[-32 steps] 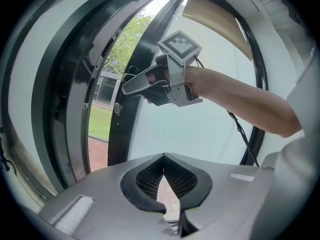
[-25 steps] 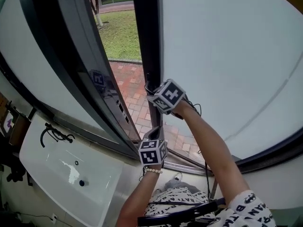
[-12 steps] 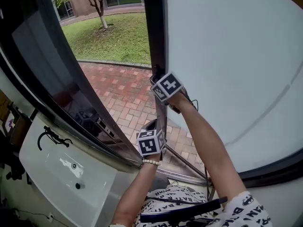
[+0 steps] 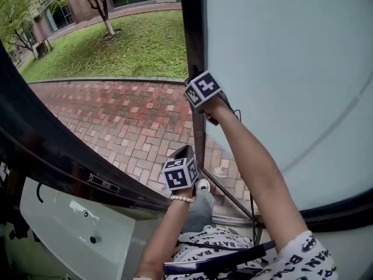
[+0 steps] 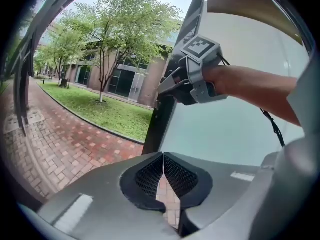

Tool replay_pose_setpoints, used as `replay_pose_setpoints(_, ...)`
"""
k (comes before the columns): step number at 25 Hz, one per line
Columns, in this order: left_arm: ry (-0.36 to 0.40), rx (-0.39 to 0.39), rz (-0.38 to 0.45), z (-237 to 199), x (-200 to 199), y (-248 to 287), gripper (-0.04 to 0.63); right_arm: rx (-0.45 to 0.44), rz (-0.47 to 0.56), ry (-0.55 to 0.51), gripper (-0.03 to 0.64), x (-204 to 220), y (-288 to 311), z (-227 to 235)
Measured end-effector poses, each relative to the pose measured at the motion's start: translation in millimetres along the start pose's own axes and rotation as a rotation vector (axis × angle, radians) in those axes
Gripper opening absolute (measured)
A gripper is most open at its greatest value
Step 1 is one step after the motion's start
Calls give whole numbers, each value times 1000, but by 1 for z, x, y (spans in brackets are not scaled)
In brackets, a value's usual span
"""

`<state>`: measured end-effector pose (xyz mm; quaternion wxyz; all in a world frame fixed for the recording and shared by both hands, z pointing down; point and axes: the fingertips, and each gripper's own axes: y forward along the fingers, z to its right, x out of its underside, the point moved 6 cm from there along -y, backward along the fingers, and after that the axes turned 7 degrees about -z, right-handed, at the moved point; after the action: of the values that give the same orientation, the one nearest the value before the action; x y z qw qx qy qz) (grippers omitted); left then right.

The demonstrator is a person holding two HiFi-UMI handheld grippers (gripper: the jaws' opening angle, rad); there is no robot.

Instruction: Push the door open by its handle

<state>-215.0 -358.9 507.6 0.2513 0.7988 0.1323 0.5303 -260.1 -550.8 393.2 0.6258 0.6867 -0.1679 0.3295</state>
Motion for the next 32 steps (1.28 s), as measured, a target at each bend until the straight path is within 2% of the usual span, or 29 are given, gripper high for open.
replay_pose_setpoints(4, 12, 19, -19, 15, -16, 33, 5, 38, -4, 25, 9, -4, -13, 44)
replay_pose_setpoints(8, 20, 57, -18, 24, -37, 77, 5, 118, -23, 20, 9, -4, -18, 89)
replay_pose_setpoints(11, 28, 93, -28, 34, -53, 119, 5, 136, -6, 74, 6, 1, -21, 128)
replay_pose_setpoints(15, 58, 124, -60, 50, -76, 163, 5, 221, -2, 112, 5, 13, -35, 180)
replay_pose_setpoints(22, 97, 172, -108, 71, -98, 225, 5, 310, 5, 227, 5, 46, -62, 281)
replay_pose_setpoints(24, 107, 184, -131, 80, -105, 245, 5, 314, 27, 291, 5, 53, -74, 313)
replay_pose_setpoints(32, 154, 232, -180, 107, -118, 297, 5, 421, 45, 450, 5, 110, -125, 420)
